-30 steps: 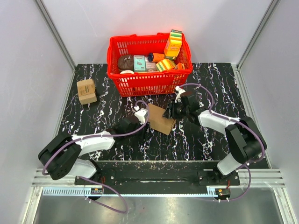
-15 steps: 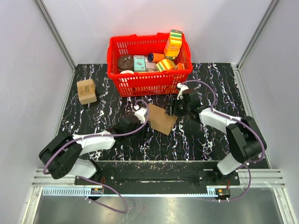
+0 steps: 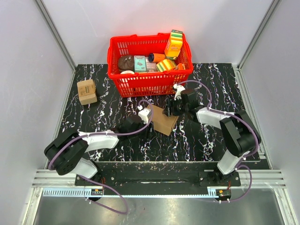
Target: Fold the paper box
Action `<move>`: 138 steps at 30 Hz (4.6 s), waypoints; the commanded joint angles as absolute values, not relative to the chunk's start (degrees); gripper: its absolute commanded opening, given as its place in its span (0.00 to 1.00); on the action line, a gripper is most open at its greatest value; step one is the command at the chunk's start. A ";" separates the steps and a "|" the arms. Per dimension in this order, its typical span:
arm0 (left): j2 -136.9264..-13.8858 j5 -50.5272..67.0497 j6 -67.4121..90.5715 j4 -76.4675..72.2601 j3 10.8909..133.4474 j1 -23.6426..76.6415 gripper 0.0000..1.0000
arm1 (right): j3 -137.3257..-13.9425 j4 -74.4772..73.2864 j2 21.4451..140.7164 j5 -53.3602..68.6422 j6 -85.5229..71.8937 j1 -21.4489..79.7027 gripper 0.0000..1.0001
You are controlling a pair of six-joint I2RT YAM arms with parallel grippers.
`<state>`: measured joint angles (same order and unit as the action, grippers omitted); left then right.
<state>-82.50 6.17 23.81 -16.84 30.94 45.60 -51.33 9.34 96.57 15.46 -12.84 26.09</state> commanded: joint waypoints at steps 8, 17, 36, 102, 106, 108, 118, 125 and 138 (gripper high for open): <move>-87.45 4.57 21.98 -17.23 35.07 45.79 0.45 | -55.37 11.87 100.72 18.54 -11.25 25.75 0.61; -89.47 2.29 20.13 -14.68 37.17 45.88 0.41 | -55.20 11.16 101.16 20.21 -11.16 25.75 0.59; -96.32 3.25 17.23 -14.15 43.24 45.09 0.37 | -54.14 9.67 100.72 25.58 -10.98 25.75 0.56; -90.79 3.34 17.32 -19.08 35.42 30.41 0.21 | -68.38 11.69 113.11 12.83 -7.12 26.81 0.23; -93.51 2.02 16.61 -17.93 37.26 30.41 0.18 | -69.08 11.43 113.99 15.28 -6.24 26.90 0.22; -94.39 1.76 16.44 -17.32 38.40 30.41 0.15 | -69.17 11.51 114.17 17.13 -5.63 26.98 0.22; -98.35 2.63 14.59 -15.82 41.84 30.41 0.09 | -69.96 11.52 115.49 25.57 -3.43 27.16 0.23; -98.79 4.92 13.89 -16.61 41.84 30.50 0.06 | -71.89 8.88 116.72 28.82 -2.02 27.77 0.24; -98.88 10.46 12.75 -17.31 42.10 31.73 0.04 | -74.62 3.61 117.86 34.62 2.02 29.35 0.24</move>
